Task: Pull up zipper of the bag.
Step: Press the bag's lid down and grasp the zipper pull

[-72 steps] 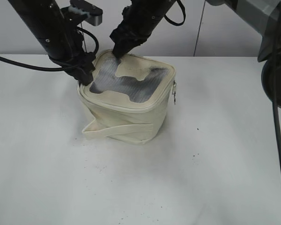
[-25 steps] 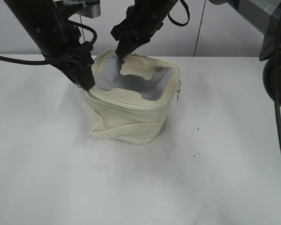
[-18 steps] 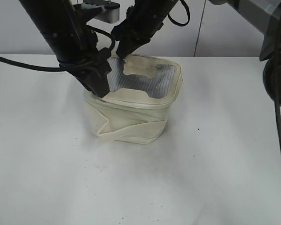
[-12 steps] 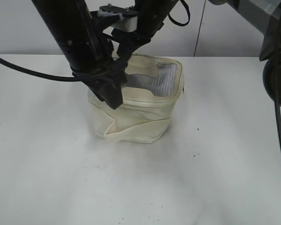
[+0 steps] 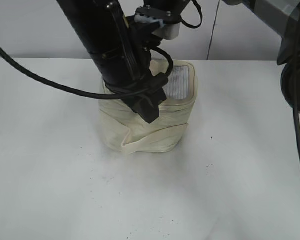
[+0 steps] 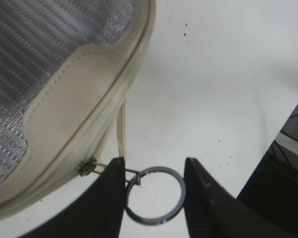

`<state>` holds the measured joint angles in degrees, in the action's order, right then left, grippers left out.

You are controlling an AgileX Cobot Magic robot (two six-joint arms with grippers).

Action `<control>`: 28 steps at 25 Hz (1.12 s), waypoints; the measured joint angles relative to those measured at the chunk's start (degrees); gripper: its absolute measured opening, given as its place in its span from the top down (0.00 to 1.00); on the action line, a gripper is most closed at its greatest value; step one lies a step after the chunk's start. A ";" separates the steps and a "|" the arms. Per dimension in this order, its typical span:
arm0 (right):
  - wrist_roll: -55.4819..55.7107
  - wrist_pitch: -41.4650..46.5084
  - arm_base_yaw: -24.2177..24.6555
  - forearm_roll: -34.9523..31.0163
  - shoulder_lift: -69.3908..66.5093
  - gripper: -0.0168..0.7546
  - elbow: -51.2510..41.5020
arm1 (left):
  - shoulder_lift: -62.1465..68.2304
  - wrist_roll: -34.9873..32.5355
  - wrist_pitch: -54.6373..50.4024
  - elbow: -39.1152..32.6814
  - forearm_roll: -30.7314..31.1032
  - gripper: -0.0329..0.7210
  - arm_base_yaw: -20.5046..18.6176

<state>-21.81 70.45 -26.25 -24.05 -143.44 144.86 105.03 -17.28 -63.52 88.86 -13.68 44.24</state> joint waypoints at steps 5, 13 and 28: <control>-0.01 0.00 0.00 0.05 0.00 0.97 0.00 | 0.00 0.00 1.52 -0.05 -0.43 0.59 0.13; -0.17 0.00 0.00 0.22 0.00 0.97 0.00 | 0.00 0.00 1.84 -0.05 0.59 0.59 0.36; -0.49 0.00 0.10 0.67 0.00 0.97 0.00 | 0.05 0.00 6.42 -0.05 -2.83 0.59 0.36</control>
<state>-22.30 70.45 -26.15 -23.38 -143.44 144.86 105.09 -17.28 -57.10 88.81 -16.51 44.60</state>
